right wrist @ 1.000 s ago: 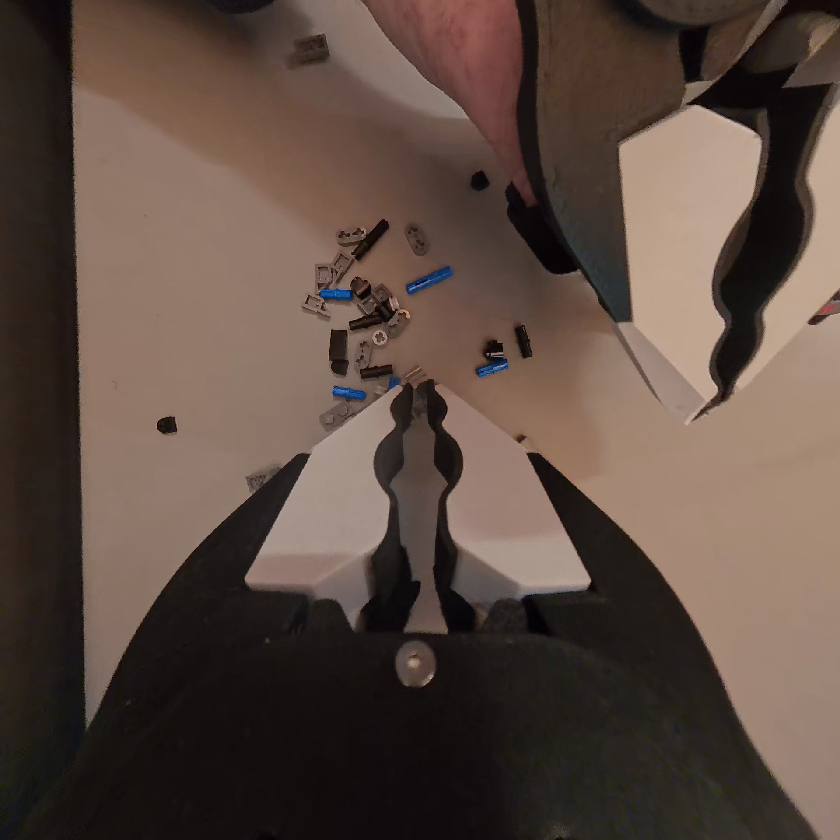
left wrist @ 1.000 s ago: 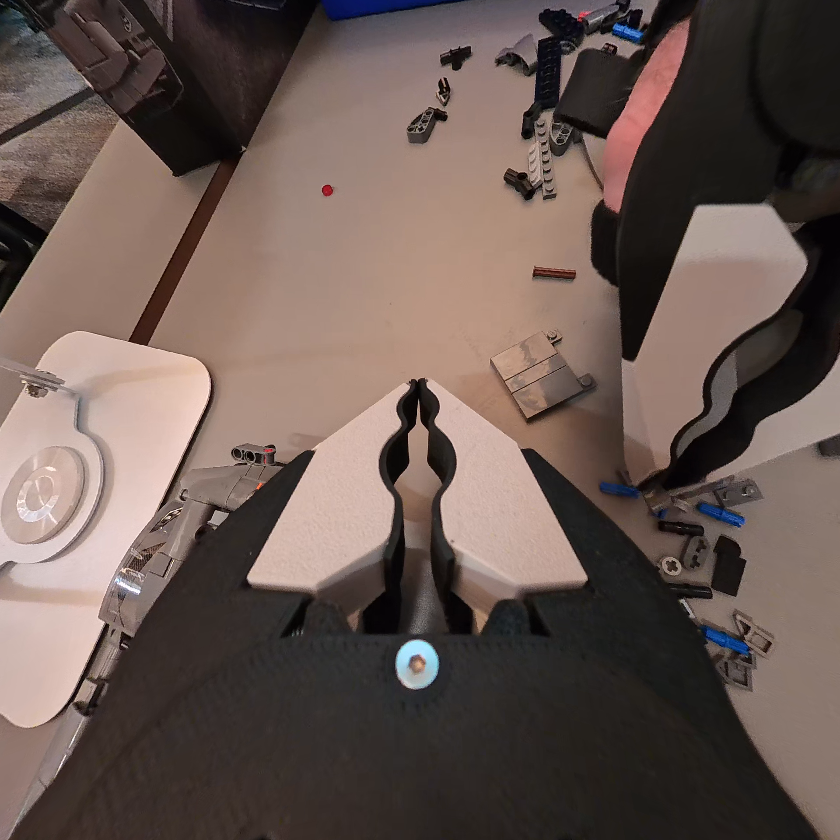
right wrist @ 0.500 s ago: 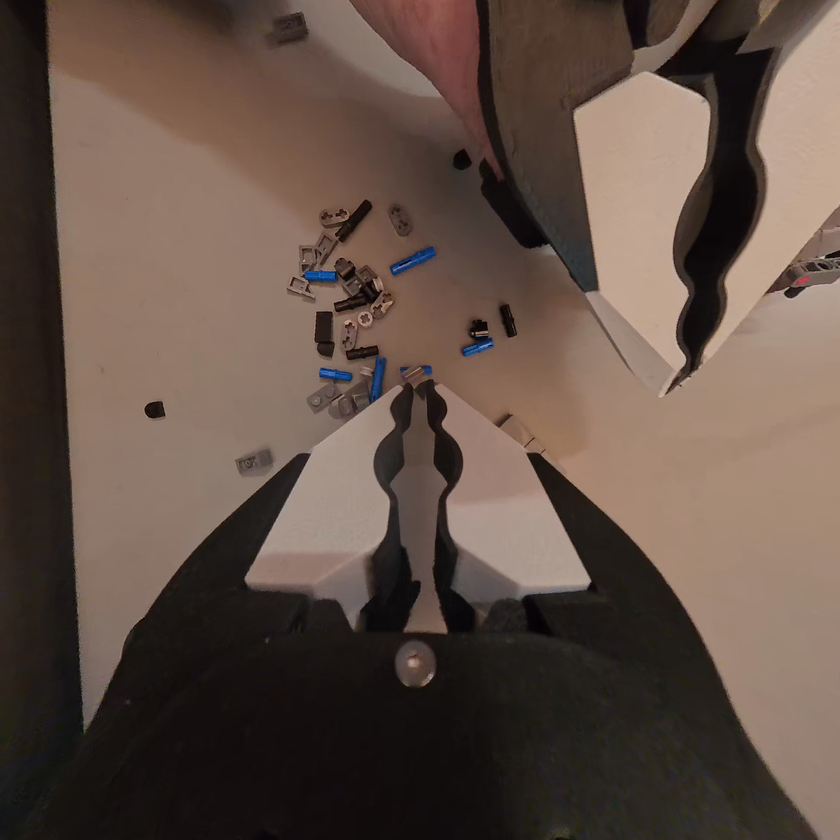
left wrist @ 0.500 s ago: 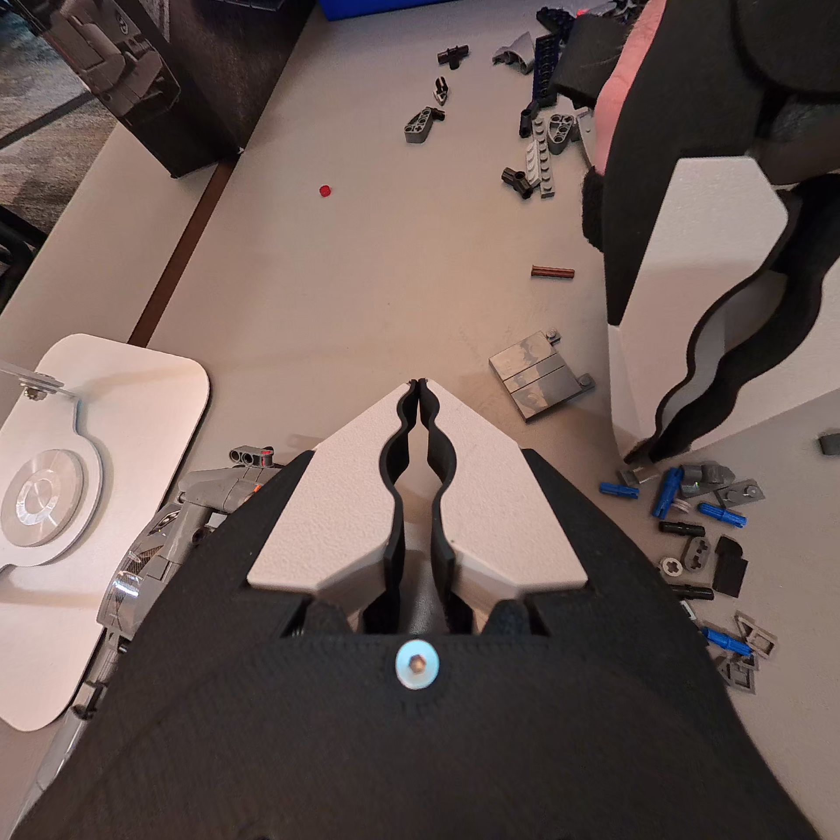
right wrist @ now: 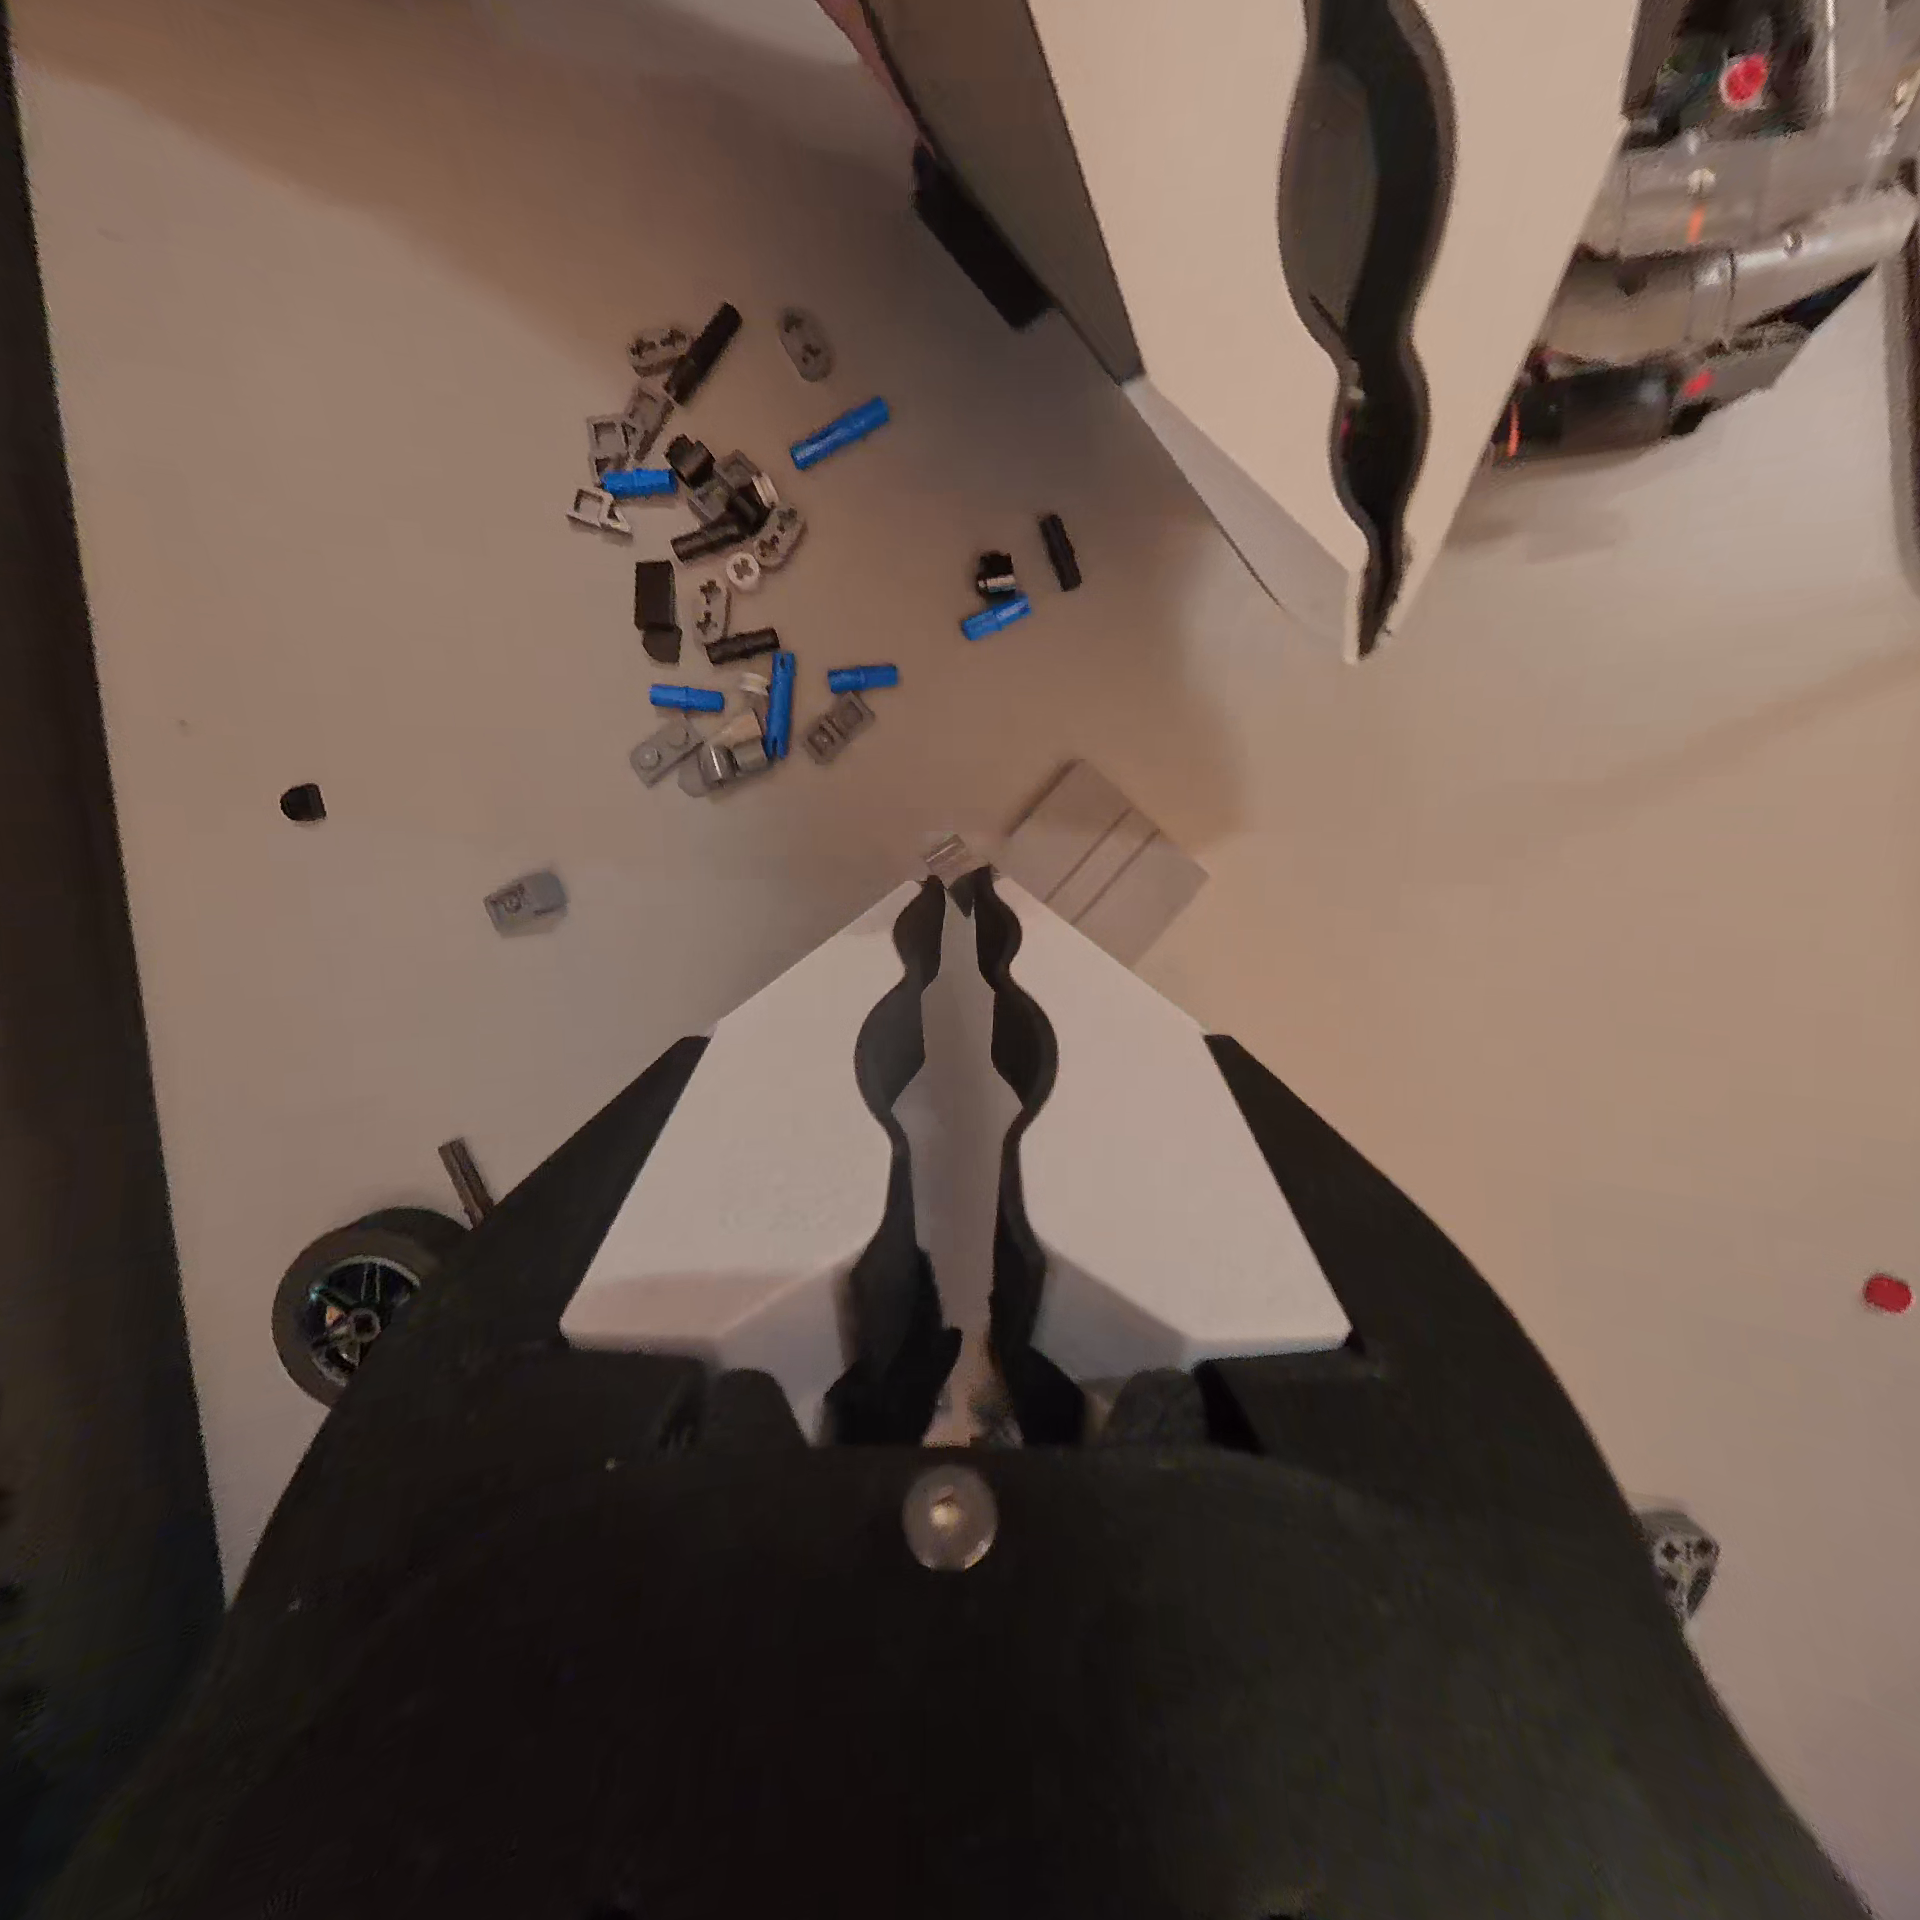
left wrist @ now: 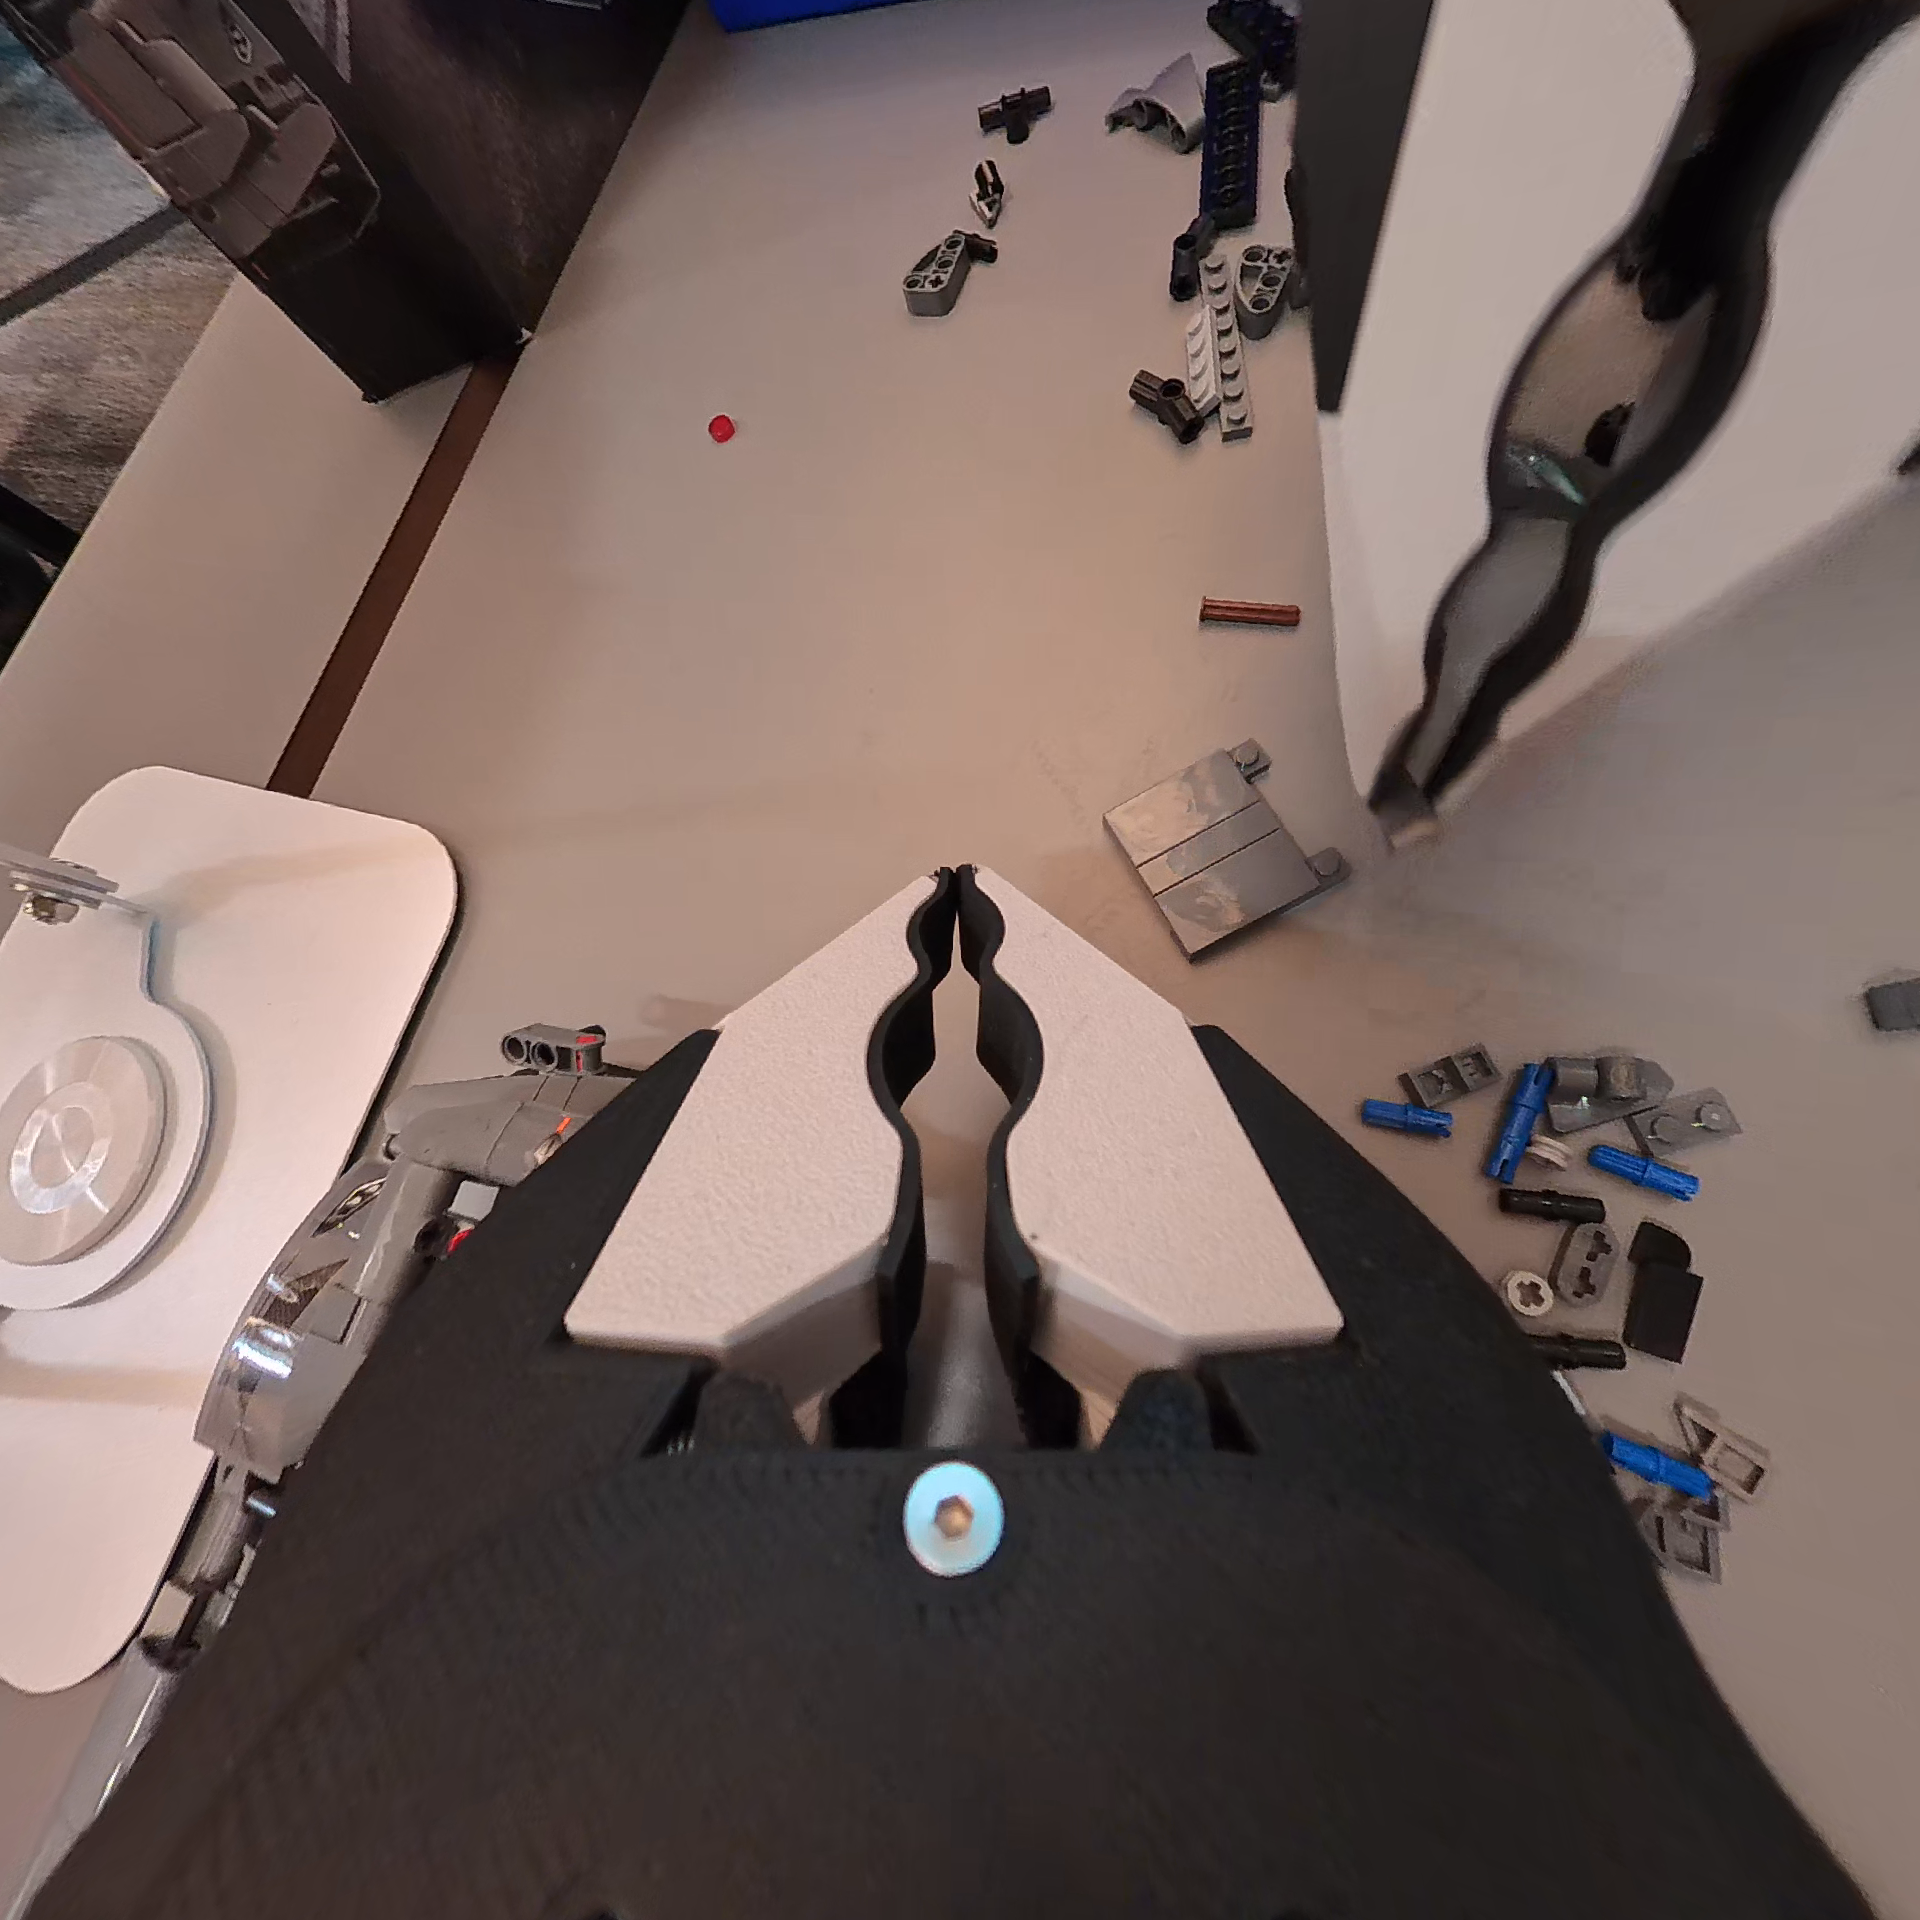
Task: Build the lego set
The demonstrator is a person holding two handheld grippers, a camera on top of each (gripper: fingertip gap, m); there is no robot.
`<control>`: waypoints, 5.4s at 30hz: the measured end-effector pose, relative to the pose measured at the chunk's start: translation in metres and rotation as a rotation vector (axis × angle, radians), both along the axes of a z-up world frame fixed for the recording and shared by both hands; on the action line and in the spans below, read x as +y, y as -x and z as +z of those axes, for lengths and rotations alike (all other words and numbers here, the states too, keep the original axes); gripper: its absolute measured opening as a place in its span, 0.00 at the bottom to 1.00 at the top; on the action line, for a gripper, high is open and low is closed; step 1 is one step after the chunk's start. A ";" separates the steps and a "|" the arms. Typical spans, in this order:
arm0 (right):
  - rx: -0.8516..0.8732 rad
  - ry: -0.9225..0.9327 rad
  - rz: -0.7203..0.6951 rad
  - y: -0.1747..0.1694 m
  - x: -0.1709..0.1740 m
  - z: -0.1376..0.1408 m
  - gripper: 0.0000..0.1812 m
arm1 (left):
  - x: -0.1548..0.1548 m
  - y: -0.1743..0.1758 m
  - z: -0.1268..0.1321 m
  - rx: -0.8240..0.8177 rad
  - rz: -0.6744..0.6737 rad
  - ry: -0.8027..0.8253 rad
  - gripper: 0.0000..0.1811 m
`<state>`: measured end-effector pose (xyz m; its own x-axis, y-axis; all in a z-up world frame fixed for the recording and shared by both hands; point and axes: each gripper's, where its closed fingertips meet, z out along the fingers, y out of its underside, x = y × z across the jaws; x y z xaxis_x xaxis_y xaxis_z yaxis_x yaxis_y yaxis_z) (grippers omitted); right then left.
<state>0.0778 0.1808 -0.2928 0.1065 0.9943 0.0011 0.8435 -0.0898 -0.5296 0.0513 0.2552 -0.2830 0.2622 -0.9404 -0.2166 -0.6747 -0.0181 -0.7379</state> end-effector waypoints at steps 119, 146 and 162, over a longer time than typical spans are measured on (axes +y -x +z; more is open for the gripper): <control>-0.067 -0.061 -0.015 -0.031 0.031 -0.028 0.03 | -0.031 -0.021 -0.037 0.161 -0.115 0.043 0.00; -0.018 -0.019 -0.048 -0.019 0.029 -0.027 0.00 | -0.030 -0.022 -0.037 0.167 -0.111 0.037 0.00; -0.010 0.045 -0.111 -0.019 0.031 -0.027 0.00 | -0.029 -0.024 -0.037 0.145 -0.101 0.041 0.00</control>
<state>0.0963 0.2119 -0.3195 0.2161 0.9755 -0.0416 0.8323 -0.2063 -0.5144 0.0752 0.2258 -0.3204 0.1347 -0.9693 -0.2058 -0.7738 0.0268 -0.6328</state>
